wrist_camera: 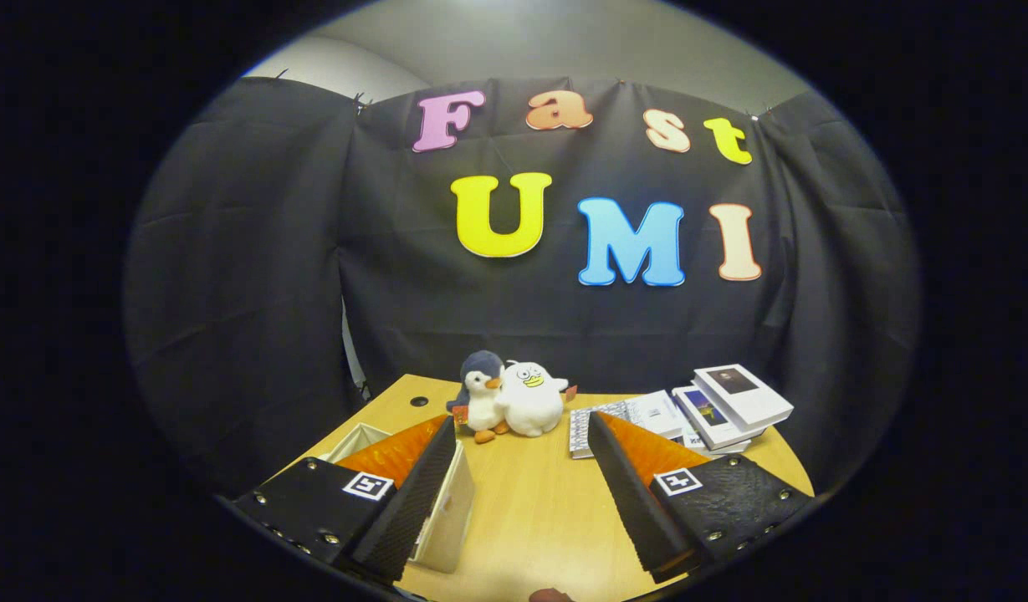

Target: Open the storage box then place both shoes into the box .Put the left shoe in first, then the right shoe, with the right side of both shoes facing outward in a uniform manner.

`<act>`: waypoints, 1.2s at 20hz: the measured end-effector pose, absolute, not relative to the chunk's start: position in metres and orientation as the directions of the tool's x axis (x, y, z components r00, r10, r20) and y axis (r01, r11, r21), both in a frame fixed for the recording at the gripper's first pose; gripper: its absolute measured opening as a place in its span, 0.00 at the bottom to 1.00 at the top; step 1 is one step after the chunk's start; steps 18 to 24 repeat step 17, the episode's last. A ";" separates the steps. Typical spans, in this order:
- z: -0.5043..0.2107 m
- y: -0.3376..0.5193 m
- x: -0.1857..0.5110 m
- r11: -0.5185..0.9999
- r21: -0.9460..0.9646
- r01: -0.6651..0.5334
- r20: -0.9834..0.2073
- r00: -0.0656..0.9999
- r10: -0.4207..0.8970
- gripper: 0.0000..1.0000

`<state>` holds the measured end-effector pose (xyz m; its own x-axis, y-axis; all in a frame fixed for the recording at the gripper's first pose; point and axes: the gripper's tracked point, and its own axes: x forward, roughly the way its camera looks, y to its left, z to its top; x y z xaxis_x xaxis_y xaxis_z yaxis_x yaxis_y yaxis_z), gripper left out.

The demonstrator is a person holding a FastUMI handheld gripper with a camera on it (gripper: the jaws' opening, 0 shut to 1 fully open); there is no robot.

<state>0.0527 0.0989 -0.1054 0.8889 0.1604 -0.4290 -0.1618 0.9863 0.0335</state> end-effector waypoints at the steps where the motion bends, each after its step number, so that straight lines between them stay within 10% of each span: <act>1: -0.101 0.088 0.049 0.987 0.020 -0.157 -0.415 0.897 0.151 0.98; 24: -0.065 -0.010 0.036 0.997 0.076 -0.030 -0.247 0.968 0.048 0.98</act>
